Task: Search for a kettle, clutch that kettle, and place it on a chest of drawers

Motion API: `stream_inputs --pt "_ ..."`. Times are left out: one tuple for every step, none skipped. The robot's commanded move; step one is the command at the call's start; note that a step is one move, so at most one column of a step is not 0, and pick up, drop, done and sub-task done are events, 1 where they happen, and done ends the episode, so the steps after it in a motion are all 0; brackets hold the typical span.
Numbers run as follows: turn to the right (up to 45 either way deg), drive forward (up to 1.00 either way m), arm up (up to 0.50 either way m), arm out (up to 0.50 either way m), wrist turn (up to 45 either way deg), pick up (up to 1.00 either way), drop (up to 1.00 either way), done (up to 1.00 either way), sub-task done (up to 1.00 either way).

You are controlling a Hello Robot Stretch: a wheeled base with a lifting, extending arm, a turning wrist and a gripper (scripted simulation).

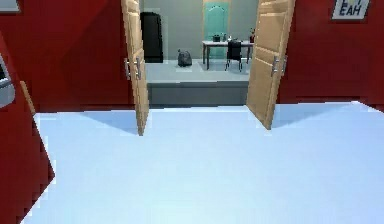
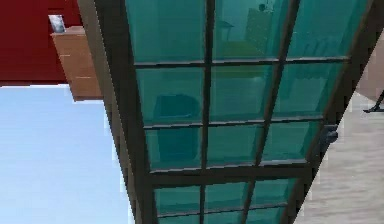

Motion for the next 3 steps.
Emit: stream_inputs --pt "0.0 0.35 0.0 0.0 0.0 0.0 0.0 0.0 0.0" --pt "6.0 0.0 0.0 0.0 0.0 0.0 0.0 0.0 0.0" --pt "0.0 1.0 0.0 0.0 0.0 0.0 0.0 0.0 0.0"
